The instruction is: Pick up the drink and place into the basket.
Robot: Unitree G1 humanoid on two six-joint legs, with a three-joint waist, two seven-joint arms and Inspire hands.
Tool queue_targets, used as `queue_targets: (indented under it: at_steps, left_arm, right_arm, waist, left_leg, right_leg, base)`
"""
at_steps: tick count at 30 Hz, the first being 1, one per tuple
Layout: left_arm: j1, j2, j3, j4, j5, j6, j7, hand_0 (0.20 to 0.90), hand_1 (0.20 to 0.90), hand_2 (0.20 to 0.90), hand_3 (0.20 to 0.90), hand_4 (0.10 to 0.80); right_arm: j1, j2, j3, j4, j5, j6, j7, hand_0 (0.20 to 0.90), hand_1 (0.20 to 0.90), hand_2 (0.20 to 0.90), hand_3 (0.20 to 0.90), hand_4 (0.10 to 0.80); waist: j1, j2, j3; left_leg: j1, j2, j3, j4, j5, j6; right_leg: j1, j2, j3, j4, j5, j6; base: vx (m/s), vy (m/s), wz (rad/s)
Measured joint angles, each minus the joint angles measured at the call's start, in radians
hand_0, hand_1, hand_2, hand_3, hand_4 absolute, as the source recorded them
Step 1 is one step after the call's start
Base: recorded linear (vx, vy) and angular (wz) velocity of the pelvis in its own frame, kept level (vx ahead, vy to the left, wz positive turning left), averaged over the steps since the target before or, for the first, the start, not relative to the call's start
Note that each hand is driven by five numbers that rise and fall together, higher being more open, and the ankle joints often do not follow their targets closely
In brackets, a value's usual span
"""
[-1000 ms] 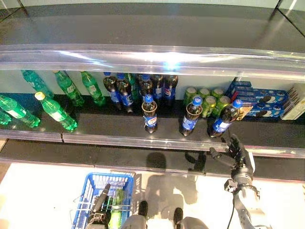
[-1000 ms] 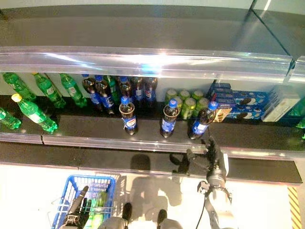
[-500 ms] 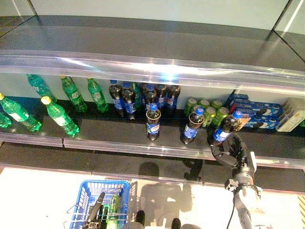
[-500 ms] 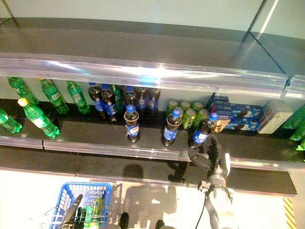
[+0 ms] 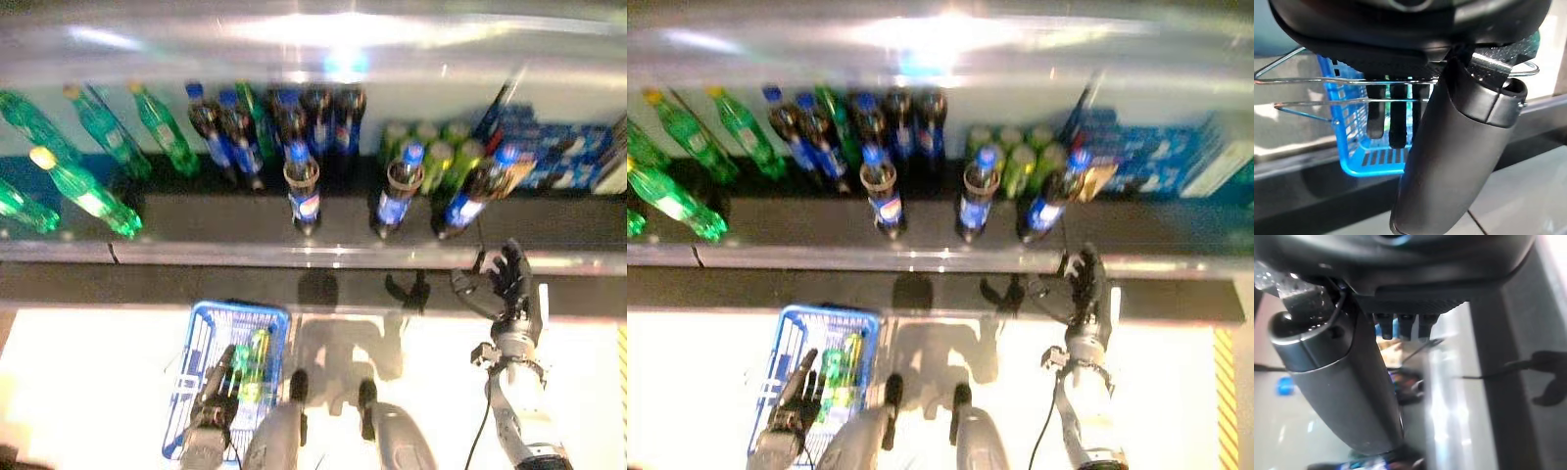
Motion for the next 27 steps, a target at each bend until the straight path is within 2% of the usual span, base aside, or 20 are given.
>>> queue_targets:
  at_steps: [2,8,15,19,27]
  left_arm:
    - [-0.029,0.005,-0.007,-0.03,-0.029,-0.019,0.0,0.3,0.3,0.3,0.2,0.1]
    - [-0.089,0.022,-0.039,-0.086,-0.086,-0.081,0.003,0.3,0.3,0.3,0.2,0.1]
    - [-0.104,0.034,-0.037,-0.117,-0.095,-0.094,0.006,0.3,0.3,0.3,0.2,0.1]
    - [-0.106,0.039,-0.029,-0.115,-0.096,-0.094,0.006,0.3,0.3,0.3,0.2,0.1]
    - [-0.108,0.041,-0.014,-0.1,-0.098,-0.082,0.004,0.3,0.3,0.3,0.2,0.1]
  right_arm:
    - [-0.034,-0.011,0.0,-0.012,-0.004,-0.029,-0.046,0.9,0.9,0.9,0.9,0.8]
    - [-0.118,-0.048,-0.004,-0.044,-0.021,-0.083,-0.129,0.9,0.9,0.9,0.9,0.8]
    - [-0.178,-0.08,-0.027,-0.186,-0.132,-0.104,-0.194,0.9,0.9,0.9,0.9,0.8]
    - [-0.214,-0.127,-0.041,-0.243,-0.18,-0.106,-0.198,0.9,0.9,0.9,0.9,0.8]
    - [-0.287,-0.149,-0.064,-0.287,-0.191,-0.097,-0.184,0.9,0.9,0.9,0.9,0.8]
  waist:
    - [-0.007,-0.003,0.041]
    - [-0.008,-0.003,0.1]
    - [-0.005,-0.005,0.099]
    - [-0.008,-0.004,0.099]
    - [-0.003,-0.004,0.099]
  left_leg:
    - [-0.078,-0.002,0.01,0.044,-0.001,-0.002]
    - [-0.287,-0.002,0.021,0.198,-0.029,-0.01]
    - [-0.422,-0.001,0.04,0.313,-0.067,-0.009]
    - [-0.455,0.0,0.054,0.36,-0.09,-0.005]
    - [-0.479,-0.003,0.058,0.433,-0.126,-0.008]
  right_leg:
    - [-0.089,0.004,0.023,0.052,-0.002,-0.002]
    - [-0.295,0.01,0.042,0.174,-0.007,-0.008]
    - [-0.431,0.015,0.066,0.269,-0.027,-0.013]
    - [-0.464,0.016,0.08,0.313,-0.041,-0.011]
    - [-0.492,0.027,0.103,0.375,-0.064,-0.011]
  base:
    - [-0.172,0.0,-0.2]
    - [-0.115,-0.008,-0.11]
    - [-0.016,0.033,-0.09]
    - [0.023,0.039,-0.1]
    - [0.061,0.039,-0.05]
